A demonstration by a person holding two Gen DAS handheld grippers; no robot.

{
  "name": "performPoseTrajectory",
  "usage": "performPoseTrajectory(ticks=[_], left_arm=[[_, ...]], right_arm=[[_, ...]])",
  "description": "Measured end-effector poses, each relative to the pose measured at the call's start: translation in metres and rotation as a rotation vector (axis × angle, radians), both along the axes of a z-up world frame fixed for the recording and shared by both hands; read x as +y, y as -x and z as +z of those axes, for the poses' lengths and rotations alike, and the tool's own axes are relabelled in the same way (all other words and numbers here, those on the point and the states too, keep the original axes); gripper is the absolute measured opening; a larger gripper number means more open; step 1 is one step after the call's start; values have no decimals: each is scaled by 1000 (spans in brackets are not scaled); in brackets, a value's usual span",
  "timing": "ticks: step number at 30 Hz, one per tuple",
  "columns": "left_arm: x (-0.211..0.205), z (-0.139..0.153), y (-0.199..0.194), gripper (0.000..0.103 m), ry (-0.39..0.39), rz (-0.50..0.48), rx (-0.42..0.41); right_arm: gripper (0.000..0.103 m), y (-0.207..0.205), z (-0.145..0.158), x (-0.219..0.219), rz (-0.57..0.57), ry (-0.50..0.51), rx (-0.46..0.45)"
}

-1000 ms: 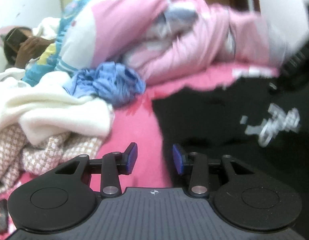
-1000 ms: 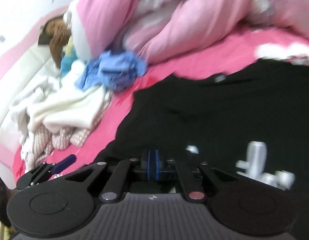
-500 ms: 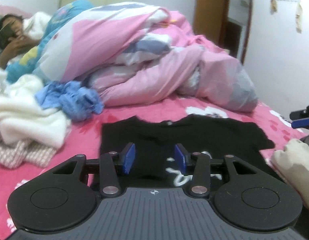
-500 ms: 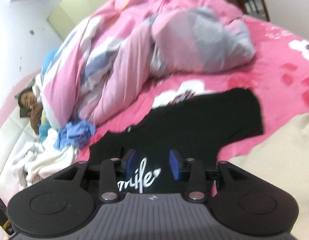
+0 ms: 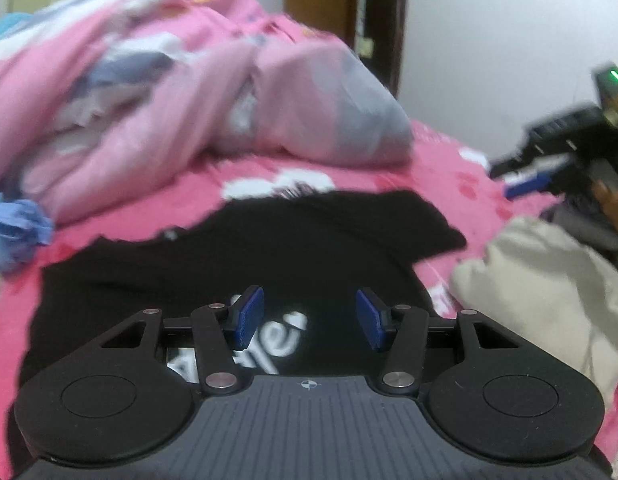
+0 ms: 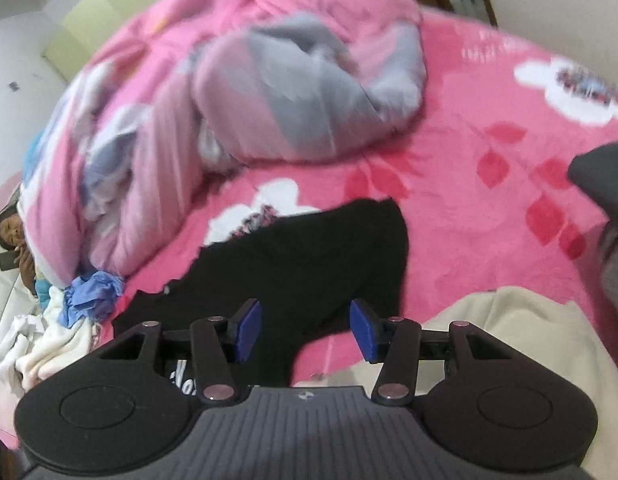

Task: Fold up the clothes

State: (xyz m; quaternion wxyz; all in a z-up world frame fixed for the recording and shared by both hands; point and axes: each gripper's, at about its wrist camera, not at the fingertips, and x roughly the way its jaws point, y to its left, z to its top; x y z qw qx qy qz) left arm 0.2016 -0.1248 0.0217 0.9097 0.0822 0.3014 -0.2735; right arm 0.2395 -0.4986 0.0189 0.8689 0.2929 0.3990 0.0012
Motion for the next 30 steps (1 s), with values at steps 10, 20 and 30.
performPoseTrajectory(ticks=[10,20,30], left_arm=[[-47,-44,-14,47,-110,-82,31],[-38,-62,-22,44,-69,-87,134],[17,-51,-23,43,41,-31,174]], right_arm=[[49,-93,-83,-31,39,-36,370],[1,-75,-67,-13,49,16,245],[1,-106,14,142,419,339,82]])
